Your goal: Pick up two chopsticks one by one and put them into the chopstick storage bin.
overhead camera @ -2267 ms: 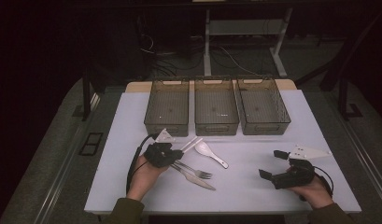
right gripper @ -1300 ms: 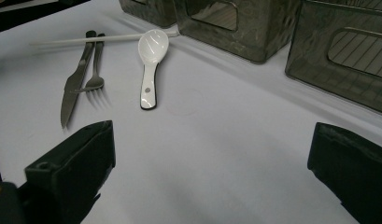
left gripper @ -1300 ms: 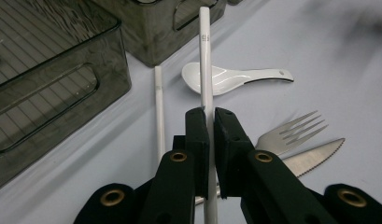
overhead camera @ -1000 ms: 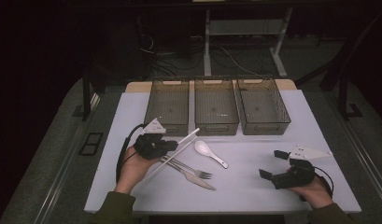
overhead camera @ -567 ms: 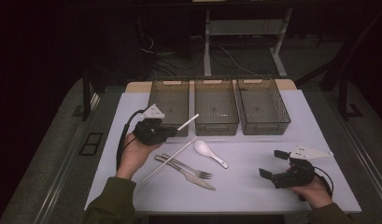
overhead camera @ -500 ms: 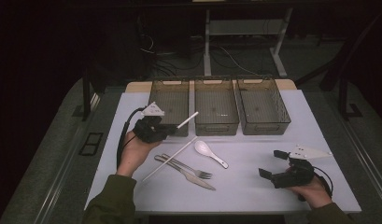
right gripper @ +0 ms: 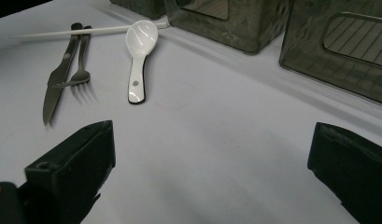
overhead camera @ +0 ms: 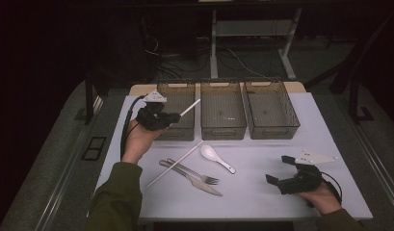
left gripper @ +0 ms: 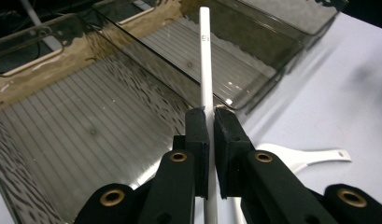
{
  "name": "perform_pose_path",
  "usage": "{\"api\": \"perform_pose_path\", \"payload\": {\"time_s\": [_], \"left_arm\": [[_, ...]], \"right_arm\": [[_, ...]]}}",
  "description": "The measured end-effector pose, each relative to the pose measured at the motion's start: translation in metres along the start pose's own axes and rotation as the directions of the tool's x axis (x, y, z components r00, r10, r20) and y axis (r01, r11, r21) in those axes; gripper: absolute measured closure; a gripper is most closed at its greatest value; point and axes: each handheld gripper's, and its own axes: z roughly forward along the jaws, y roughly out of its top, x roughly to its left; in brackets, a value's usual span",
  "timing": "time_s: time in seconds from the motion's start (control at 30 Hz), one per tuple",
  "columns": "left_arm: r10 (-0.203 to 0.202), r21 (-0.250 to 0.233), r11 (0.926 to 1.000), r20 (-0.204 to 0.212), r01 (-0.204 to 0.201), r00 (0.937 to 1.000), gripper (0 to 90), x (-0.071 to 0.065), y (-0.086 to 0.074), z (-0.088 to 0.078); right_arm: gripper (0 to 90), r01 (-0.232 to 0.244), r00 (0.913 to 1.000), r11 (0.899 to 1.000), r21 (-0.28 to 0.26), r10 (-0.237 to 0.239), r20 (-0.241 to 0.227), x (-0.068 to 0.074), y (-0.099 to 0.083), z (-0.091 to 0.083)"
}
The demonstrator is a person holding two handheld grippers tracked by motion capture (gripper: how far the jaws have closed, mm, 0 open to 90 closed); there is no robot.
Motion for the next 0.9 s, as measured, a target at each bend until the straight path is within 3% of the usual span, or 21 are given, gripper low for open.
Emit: {"api": "perform_pose_path", "payload": {"time_s": [0.67,0.9], "left_arm": [[-0.045,0.002,0.9990,-0.081,0.046,0.9957,84.0,0.040,0.024,0.028],[-0.090,-0.029,0.9958,-0.105,0.087,0.9904,83.9,0.057,0.027,0.038]], "right_arm": [[0.9,-0.015,0.9999,1.000,-0.020,0.015,-0.003,-0.001,0.000,-0.002],[0.9,-0.024,0.9997,0.999,-0.026,0.024,-0.010,-0.001,0.001,-0.002]]}}
